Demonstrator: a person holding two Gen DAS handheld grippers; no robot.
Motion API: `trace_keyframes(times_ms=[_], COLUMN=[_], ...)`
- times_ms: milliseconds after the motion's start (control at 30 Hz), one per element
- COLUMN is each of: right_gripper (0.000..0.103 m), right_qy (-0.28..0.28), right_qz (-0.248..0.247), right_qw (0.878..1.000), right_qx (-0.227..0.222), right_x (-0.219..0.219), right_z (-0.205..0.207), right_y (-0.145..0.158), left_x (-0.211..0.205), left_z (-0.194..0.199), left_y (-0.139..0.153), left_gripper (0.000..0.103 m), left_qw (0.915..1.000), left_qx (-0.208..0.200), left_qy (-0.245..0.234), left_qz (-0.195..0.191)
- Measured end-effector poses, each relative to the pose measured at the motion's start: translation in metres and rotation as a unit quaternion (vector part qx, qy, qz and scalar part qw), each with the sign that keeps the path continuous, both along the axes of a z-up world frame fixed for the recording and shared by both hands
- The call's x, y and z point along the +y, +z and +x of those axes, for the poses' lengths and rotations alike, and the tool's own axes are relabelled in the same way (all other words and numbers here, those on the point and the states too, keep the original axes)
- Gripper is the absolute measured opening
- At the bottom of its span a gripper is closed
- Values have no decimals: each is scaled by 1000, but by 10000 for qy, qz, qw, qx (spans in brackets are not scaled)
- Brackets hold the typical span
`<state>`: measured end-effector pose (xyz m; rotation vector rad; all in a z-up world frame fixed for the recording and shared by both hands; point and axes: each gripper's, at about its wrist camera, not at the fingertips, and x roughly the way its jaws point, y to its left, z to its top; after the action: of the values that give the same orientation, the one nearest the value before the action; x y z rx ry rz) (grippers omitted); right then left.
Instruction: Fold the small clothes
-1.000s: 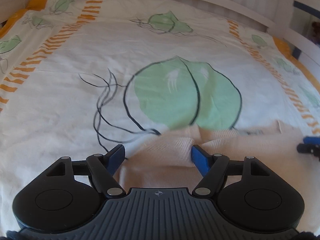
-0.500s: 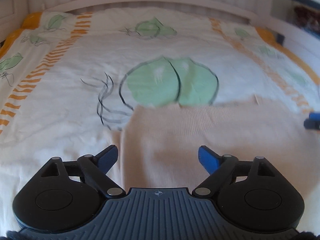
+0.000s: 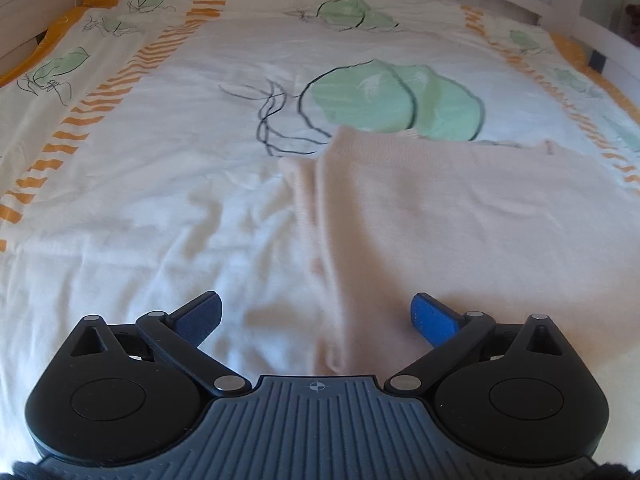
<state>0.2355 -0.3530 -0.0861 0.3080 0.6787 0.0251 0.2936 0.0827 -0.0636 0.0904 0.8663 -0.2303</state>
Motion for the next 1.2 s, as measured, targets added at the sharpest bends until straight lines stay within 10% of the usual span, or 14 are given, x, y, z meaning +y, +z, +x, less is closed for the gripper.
trace_keyframes(times_ms=[400, 900, 1200], right_gripper=[102, 103, 103], right_qy=[382, 318, -26], right_qz=[-772, -103, 1013], right_qw=[9955, 9994, 9949], right_qx=[386, 39, -23], right_x=[26, 9, -16], right_z=[-40, -50, -50], right_y=[-30, -32, -32], left_x=[5, 24, -32], left_z=[-32, -46, -54], left_y=[-25, -11, 23], left_gripper=[103, 102, 103], left_qw=[9995, 9928, 9977], left_qx=[246, 216, -155], left_qy=[165, 1152, 650], left_qz=[-80, -262, -73])
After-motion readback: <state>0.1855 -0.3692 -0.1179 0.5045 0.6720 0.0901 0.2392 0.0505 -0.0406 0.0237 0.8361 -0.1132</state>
